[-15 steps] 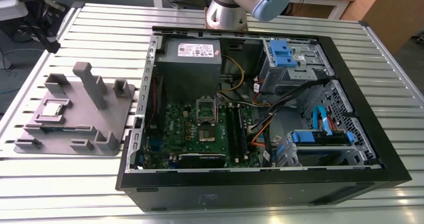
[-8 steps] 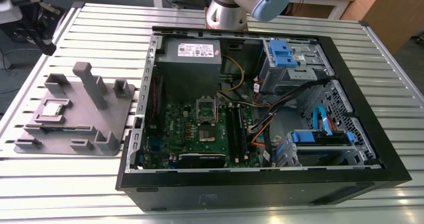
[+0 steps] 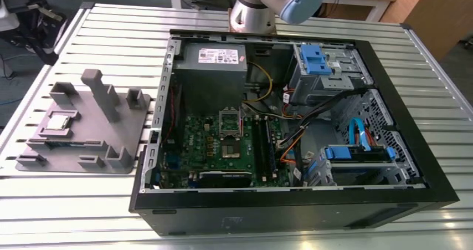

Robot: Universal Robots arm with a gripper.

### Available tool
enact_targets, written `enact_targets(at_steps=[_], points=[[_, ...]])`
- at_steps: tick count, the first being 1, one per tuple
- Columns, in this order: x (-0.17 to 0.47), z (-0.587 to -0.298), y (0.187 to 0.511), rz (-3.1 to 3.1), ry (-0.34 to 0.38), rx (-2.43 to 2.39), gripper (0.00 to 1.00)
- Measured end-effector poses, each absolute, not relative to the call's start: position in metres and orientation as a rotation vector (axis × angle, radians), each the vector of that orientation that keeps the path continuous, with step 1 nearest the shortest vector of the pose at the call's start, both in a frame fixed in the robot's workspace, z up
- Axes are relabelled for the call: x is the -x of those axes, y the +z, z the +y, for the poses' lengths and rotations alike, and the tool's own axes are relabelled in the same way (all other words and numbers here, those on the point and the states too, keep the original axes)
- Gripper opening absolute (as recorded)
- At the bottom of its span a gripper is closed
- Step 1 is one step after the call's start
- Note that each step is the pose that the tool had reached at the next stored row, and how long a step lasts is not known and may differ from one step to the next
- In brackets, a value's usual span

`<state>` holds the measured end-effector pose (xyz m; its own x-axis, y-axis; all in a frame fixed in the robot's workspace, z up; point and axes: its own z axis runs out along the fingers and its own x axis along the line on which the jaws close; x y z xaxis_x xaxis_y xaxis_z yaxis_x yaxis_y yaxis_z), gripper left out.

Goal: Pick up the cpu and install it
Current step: 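Reach for the cpu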

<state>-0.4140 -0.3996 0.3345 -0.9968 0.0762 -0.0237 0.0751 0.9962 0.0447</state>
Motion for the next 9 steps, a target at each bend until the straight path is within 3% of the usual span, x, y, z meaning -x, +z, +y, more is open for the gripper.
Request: enact_targets(at_steps=[9], points=[[0.4246, -0.402, 0.3251, 3.113, 0.068, -0.118, 0.11]])
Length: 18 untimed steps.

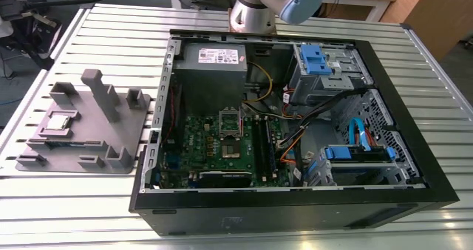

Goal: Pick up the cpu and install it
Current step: 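Reach for the cpu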

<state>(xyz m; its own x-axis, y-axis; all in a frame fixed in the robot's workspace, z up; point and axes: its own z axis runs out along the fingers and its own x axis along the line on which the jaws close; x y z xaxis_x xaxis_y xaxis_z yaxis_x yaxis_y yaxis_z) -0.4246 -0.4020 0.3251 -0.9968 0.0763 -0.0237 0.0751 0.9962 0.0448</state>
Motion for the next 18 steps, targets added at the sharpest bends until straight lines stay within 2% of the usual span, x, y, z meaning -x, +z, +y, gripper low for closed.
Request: enact_targets(at_steps=[18], points=[[0.431, -0.416, 0.302, 3.115, 0.068, -0.118, 0.11]])
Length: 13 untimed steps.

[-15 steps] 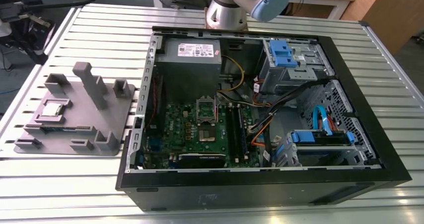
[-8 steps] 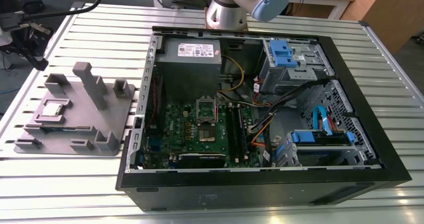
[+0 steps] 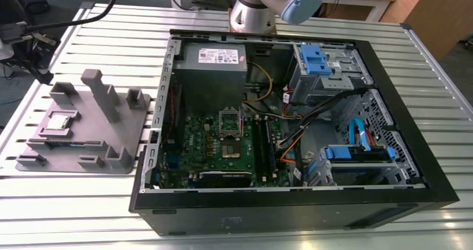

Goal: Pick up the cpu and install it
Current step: 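Reach for the cpu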

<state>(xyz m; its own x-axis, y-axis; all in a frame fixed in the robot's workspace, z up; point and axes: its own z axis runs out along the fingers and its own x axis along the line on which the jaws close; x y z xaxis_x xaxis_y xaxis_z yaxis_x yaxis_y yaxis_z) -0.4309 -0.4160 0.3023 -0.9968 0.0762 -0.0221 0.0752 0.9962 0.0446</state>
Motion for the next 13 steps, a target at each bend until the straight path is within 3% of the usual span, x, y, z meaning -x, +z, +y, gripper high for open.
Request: enact_targets(at_steps=[13], points=[[0.438, -0.423, 0.288, 3.116, 0.068, -0.118, 0.11]])
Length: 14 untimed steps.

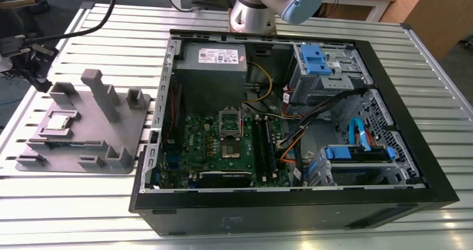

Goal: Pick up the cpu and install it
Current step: 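Reach for the cpu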

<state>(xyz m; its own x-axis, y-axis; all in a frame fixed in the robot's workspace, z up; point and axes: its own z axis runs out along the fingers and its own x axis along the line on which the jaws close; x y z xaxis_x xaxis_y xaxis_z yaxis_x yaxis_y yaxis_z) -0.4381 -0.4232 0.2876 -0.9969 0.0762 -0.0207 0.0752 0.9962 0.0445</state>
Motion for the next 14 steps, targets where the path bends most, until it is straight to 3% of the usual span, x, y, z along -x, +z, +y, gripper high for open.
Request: enact_targets(at_steps=[14], points=[[0.445, -0.429, 0.27, 3.122, 0.068, -0.119, 0.11]])
